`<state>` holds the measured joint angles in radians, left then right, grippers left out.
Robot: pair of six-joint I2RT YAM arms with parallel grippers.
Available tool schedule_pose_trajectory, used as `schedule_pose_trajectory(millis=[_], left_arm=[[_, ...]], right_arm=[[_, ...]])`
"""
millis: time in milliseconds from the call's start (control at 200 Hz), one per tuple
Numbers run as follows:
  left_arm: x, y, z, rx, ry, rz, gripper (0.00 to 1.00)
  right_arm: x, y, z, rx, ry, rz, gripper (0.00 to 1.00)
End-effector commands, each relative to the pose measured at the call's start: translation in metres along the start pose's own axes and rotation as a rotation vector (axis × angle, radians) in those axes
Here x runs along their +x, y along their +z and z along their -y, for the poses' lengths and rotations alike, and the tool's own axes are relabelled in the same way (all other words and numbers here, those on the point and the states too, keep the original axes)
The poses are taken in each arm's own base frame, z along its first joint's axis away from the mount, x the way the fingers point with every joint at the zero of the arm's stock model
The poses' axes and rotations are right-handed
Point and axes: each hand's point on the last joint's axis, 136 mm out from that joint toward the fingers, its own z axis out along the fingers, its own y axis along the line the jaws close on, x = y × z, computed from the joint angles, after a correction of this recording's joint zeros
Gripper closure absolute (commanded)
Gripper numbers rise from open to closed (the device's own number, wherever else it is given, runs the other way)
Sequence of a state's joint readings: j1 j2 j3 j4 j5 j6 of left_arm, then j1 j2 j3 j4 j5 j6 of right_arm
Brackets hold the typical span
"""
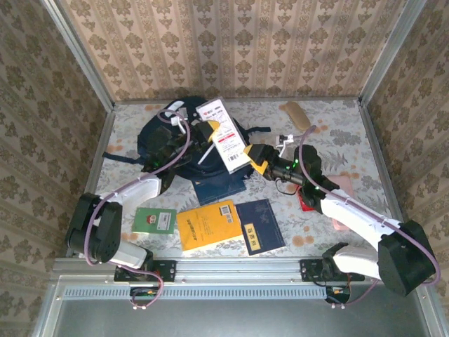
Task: Pack books, pencil case, and school supplies into a backpack
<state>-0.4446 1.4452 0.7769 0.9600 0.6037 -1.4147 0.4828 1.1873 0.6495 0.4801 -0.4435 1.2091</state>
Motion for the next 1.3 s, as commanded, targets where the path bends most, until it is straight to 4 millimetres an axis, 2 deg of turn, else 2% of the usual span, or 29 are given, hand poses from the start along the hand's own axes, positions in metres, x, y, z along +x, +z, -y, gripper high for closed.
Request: schedule_pose_trajectory(millis=[0,50,210,405,545,590,640,755,820,905,965,1075,1095,1115,1170,1290], left_arm=[[-0.016,-0.005,0.022,0.053,0.013,0.103,0.96],[-0.004,0.001,0.023,0.057,0.0,0.077,0.96],[0.001,0.003,0.018,0.045,-0.018,0.079,0.96],[0.003,0.002,0.011,0.024,-0.034,0.084,0.96],[0.008,0.004,0.007,0.015,-0.038,0.068,0.95],[0.009,0.004,0.006,0.011,-0.033,0.061,0.9],[0.011,0.003,0.002,-0.003,-0.028,0.053,0.77],[0.013,0.0,-0.015,-0.078,0.005,0.019,0.43],[0.016,-0.004,-0.03,-0.165,0.04,-0.025,0.33],[0.019,-0.009,-0.047,-0.315,0.166,-0.112,0.3],[0.02,-0.019,-0.066,-0.487,0.273,-0.189,0.29],[0.007,-0.029,-0.085,-0.697,0.453,-0.283,0.28],[0.005,-0.029,-0.089,-0.719,0.467,-0.299,0.28],[-0.008,-0.035,-0.096,-0.755,0.471,-0.288,0.28],[-0.015,-0.035,-0.109,-0.795,0.47,-0.33,0.28],[-0.008,-0.024,-0.137,-0.822,0.438,-0.515,0.28]], right_arm=[[-0.014,0.0,-0.04,-0.15,-0.022,0.112,0.18],[-0.013,0.003,-0.044,-0.165,-0.027,0.12,0.22],[-0.015,0.012,-0.057,-0.203,-0.042,0.139,0.39],[-0.014,0.022,-0.064,-0.227,-0.048,0.146,0.5],[-0.018,0.027,-0.057,-0.189,-0.052,0.167,0.78],[-0.019,0.026,-0.052,-0.166,-0.056,0.177,0.87],[-0.02,0.023,-0.049,-0.143,-0.067,0.191,0.92],[-0.023,0.01,-0.039,-0.062,-0.126,0.22,0.94],[-0.027,-0.002,-0.03,0.004,-0.162,0.243,0.94],[-0.033,-0.019,-0.014,0.115,-0.201,0.266,0.95],[-0.038,-0.03,0.0,0.187,-0.211,0.267,0.95],[-0.041,-0.042,0.024,0.259,-0.199,0.237,0.95],[-0.041,-0.043,0.027,0.266,-0.199,0.23,0.95],[-0.042,-0.044,0.031,0.275,-0.199,0.223,0.95],[-0.04,-0.045,0.038,0.291,-0.209,0.198,0.95],[-0.036,-0.047,0.052,0.362,-0.246,0.147,0.93]])
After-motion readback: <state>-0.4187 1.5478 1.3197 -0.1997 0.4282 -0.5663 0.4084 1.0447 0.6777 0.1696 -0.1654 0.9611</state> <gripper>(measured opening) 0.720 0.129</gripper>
